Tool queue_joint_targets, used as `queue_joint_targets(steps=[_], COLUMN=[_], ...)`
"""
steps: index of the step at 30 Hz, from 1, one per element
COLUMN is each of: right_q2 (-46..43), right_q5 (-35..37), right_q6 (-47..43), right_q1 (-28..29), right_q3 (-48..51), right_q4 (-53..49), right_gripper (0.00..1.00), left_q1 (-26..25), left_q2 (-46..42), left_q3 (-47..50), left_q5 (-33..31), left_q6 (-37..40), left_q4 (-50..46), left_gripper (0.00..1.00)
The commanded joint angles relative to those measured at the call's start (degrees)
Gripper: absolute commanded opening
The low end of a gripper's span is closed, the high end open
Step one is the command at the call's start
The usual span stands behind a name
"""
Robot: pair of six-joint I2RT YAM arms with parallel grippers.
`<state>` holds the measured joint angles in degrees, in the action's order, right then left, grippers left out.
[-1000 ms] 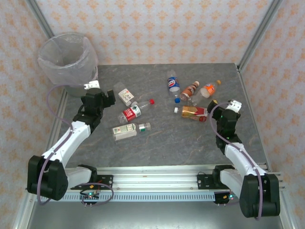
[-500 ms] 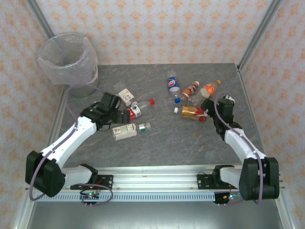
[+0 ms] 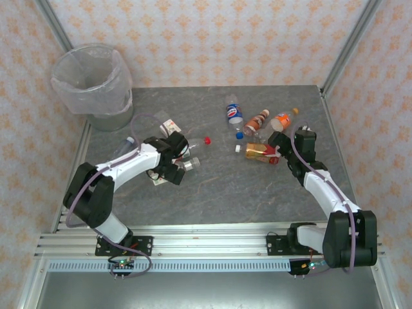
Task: Put the plastic bottles in the bin
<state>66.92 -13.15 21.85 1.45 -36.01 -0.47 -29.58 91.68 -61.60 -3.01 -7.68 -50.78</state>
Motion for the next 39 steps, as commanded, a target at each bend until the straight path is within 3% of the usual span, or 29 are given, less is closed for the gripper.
queue_joint_targets(steps=[1, 13, 23, 27, 39], right_q2=[-0.35, 0.56, 0.41, 0.50, 0.59], right_q5=[0.40, 1.13, 0.77, 0.34, 0.60], right_q6=[-0.72, -1.02, -0.65, -0.17, -0.31], right_q1=[-0.22, 0.00, 0.44, 0.82, 2.48], right_q3=[-1.26, -1.43, -1.95, -2.26, -3.63], right_q4=[-0.81, -0.86, -1.72, -1.73, -2.41], right_gripper=[0.99, 0.99, 0.99, 0.99, 0.99], left_q1=[-1.21, -6.34, -7.81, -8.75, -9.94], left_q2=[1.06, 3.54, 3.96, 4.00, 7.64], left_q3=[-1.77, -1.18, 0.14, 0.94, 0.10], left_q5=[0.98, 3.29, 1.87, 1.11, -0.93], left_q6=[4.04, 3.51, 0.62, 0.36, -0.20], left_q4=[-3.31, -0.89, 3.37, 5.47, 6.14], left_gripper=[1.00, 0.99, 0.87, 0.76, 0.75])
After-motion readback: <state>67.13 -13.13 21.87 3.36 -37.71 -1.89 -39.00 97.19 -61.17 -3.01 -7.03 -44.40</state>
